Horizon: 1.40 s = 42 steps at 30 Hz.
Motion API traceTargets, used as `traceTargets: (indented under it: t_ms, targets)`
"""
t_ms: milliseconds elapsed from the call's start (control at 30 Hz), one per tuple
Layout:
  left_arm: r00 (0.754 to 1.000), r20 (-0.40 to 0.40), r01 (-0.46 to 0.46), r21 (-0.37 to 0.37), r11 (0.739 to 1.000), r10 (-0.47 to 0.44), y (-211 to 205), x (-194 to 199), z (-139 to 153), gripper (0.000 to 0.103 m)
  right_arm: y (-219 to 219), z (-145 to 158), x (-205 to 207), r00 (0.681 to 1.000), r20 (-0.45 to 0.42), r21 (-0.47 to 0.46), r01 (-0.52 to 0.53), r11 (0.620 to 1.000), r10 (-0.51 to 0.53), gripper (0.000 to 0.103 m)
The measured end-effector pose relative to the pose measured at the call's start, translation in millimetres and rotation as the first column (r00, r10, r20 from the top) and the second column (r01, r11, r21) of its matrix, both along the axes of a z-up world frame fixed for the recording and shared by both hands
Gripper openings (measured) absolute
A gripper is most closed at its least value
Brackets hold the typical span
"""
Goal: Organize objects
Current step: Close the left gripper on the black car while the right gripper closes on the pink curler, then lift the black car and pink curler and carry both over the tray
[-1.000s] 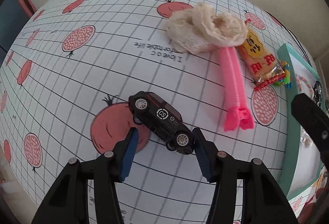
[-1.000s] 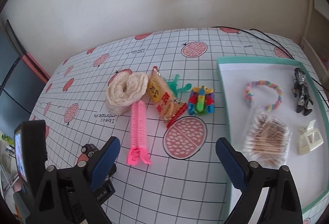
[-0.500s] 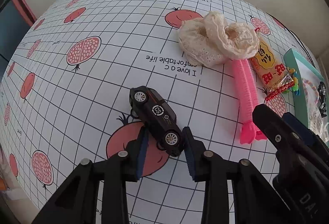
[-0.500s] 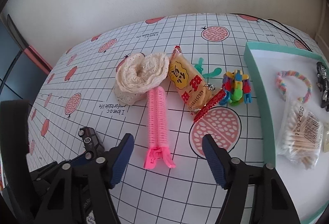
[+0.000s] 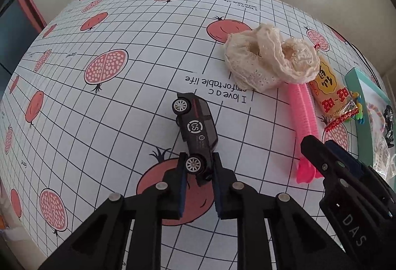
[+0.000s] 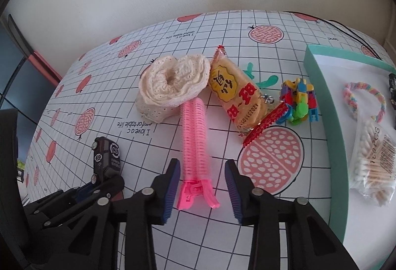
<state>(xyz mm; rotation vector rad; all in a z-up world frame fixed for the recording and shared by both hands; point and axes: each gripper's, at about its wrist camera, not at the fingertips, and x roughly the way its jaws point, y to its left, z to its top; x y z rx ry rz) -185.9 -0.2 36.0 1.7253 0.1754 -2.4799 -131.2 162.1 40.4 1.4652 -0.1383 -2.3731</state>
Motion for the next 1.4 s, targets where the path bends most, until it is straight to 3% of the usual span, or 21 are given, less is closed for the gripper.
traceTargets:
  t_ms: [100,433,767,1067,1400]
  targets:
    - [1.0,-0.002,-0.002,-0.006,1.0,0.002,1.4,-1.8,0.5,0.018,-4.7,-5.0,0.0,1.0,0.01,0.011,-0.017,1.0,0.017,0.03]
    - [1.0,-0.013,-0.018,0.034,0.999,0.019,4.2,-3.5,2.2,0.018,-1.7,-2.8,4.5,1.0,0.018,0.011,-0.015,1.0,0.015,0.029]
    - [0.998,-0.05,-0.027,0.075,0.997,0.031,9.8,0.3,19.0,0.018,14.3,24.0,19.8,1.0,-0.011,0.005,-0.027,1.0,0.027,0.029]
    - [0.991,-0.133,0.016,0.073,0.997,-0.006,26.9,10.0,49.3,0.018,44.2,50.6,31.4,0.999,-0.05,0.005,-0.002,1.0,0.003,0.029]
    - [0.987,-0.156,0.05,0.096,0.994,-0.035,59.9,16.7,59.6,0.018,94.9,66.7,33.7,0.995,-0.068,0.007,0.072,0.997,-0.072,0.029]
